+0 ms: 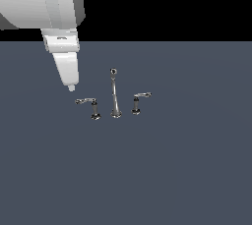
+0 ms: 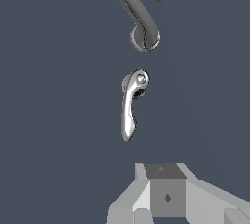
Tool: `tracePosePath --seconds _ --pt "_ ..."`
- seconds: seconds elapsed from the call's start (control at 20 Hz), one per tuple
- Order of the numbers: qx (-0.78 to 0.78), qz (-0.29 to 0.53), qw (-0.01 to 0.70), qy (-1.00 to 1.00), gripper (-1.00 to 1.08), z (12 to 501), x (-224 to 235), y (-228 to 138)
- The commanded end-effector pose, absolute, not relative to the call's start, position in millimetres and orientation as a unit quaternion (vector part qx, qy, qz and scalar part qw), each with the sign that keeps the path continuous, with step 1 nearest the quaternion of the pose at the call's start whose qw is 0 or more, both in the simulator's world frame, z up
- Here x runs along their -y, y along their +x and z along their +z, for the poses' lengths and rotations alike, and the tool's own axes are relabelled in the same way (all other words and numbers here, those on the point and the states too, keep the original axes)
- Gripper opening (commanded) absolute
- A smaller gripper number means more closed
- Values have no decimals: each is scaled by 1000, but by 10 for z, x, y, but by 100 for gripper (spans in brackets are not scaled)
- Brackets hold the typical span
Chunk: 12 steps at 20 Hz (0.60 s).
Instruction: Turn on the faucet by rotating a designated handle.
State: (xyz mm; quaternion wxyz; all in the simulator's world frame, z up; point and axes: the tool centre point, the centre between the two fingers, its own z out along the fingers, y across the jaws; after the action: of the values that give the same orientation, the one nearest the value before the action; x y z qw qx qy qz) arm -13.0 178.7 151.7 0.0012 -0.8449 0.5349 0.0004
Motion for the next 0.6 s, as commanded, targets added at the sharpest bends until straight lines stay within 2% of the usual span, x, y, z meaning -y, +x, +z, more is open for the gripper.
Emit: tracePosePath --seconds 0.0,0.55 --pt "-555 -1 0 -832 -100 1376 -1786 5" --pt "-616 -1 -1 -788 -100 939 -1738 448"
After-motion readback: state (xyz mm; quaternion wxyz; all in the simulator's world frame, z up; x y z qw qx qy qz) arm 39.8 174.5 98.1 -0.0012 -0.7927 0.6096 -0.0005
